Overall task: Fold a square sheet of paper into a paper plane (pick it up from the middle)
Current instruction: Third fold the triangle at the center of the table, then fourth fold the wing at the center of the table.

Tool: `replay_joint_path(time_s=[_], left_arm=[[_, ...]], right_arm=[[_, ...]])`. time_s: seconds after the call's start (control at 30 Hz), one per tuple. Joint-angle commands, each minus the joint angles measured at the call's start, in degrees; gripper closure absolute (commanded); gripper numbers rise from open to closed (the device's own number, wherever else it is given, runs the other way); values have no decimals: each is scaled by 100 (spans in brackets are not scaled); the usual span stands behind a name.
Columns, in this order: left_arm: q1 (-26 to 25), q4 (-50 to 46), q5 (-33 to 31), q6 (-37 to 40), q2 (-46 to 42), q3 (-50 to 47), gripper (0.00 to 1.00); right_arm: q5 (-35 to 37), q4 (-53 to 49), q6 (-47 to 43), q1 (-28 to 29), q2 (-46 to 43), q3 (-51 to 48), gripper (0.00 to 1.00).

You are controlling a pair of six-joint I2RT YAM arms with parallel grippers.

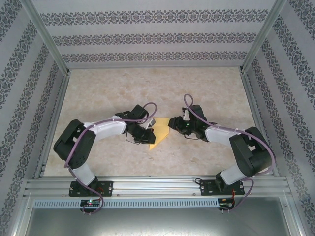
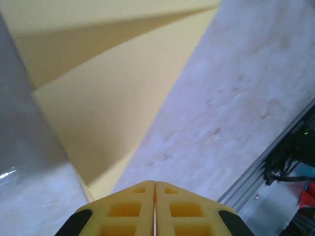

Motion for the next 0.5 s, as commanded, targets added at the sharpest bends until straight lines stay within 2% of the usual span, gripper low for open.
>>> replay_joint_path(time_s=[0.0, 0.23, 0.47], left_arm=[[89, -315, -717, 79, -157, 396, 90], [143, -301, -842, 115, 618, 727, 93], [143, -330, -1008, 192, 775, 734, 94]], right_arm=[[168, -203, 81, 181, -34, -169, 60], [193, 175, 341, 544, 274, -215, 57], [-40, 604, 462, 654, 543, -163, 56]])
